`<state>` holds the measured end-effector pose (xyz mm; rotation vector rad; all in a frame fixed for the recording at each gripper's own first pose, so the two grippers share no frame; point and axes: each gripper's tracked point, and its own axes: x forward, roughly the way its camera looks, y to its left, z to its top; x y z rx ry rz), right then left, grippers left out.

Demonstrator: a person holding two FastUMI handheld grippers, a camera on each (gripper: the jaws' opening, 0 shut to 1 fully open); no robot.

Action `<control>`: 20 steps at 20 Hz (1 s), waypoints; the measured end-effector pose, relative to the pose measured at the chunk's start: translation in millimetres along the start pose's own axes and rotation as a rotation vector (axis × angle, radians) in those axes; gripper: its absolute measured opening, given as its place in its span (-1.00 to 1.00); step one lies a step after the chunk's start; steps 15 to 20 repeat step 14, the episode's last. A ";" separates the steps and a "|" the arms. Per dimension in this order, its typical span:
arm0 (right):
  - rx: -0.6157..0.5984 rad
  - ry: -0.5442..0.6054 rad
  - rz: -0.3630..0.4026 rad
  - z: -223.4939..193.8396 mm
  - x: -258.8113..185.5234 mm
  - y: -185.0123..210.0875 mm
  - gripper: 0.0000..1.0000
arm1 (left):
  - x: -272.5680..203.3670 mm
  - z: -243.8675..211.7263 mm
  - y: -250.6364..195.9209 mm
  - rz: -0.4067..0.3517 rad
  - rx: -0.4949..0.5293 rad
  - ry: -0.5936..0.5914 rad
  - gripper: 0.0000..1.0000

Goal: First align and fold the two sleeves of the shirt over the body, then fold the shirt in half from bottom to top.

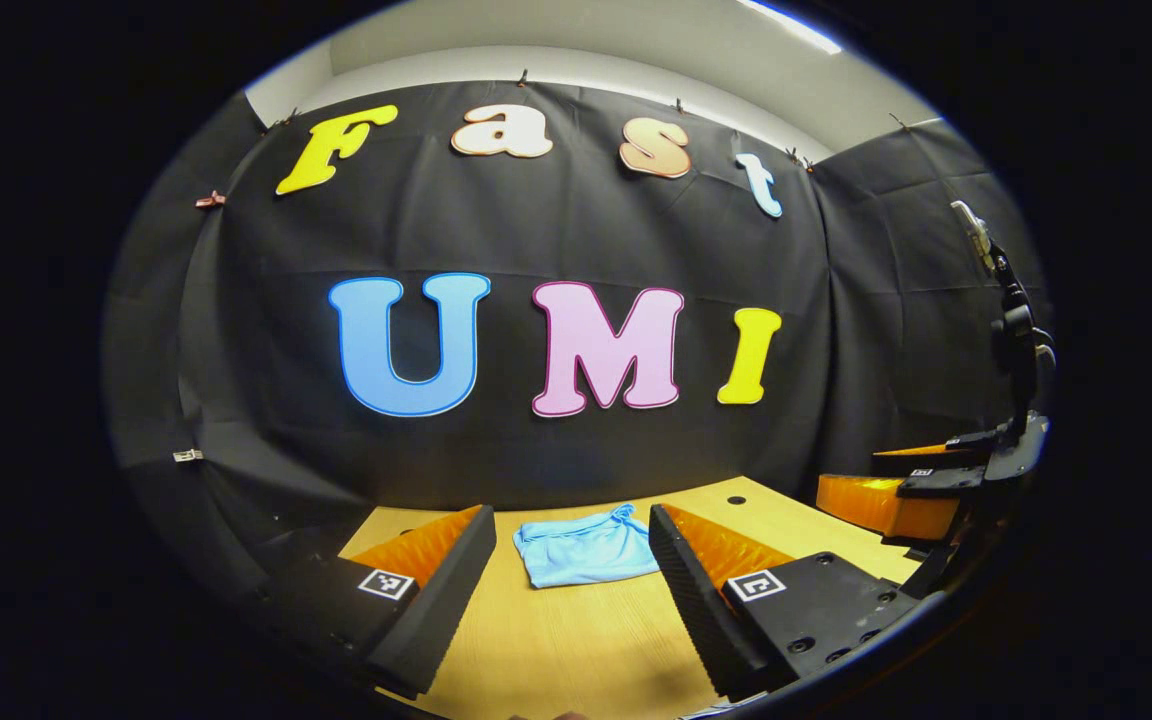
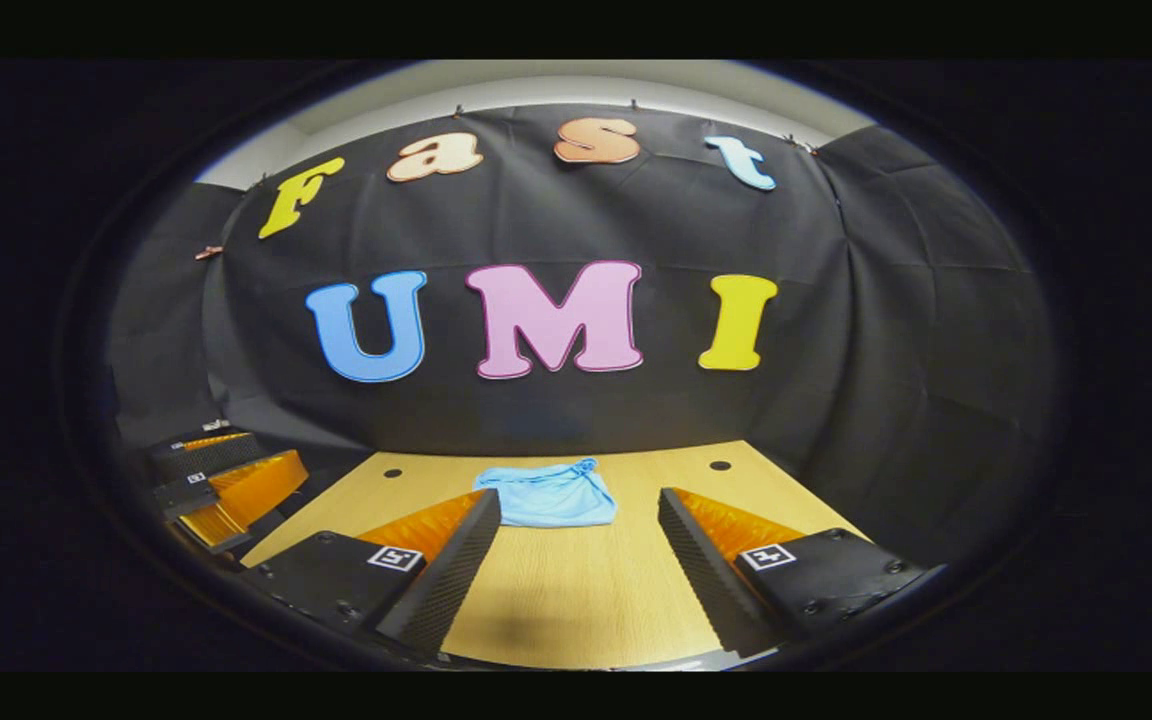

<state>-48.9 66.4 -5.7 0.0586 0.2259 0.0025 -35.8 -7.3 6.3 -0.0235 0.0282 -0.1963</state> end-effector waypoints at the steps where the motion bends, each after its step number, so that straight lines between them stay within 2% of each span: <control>1: 0.000 0.000 -0.003 1.0 -0.3 -1.5 0.96 | 1.0 -0.2 0.7 0.000 0.001 -0.001 0.95; 20: -0.018 -0.010 0.029 0.6 -1.7 -0.4 0.97 | 0.0 0.2 -4.6 0.025 -0.012 -0.020 0.96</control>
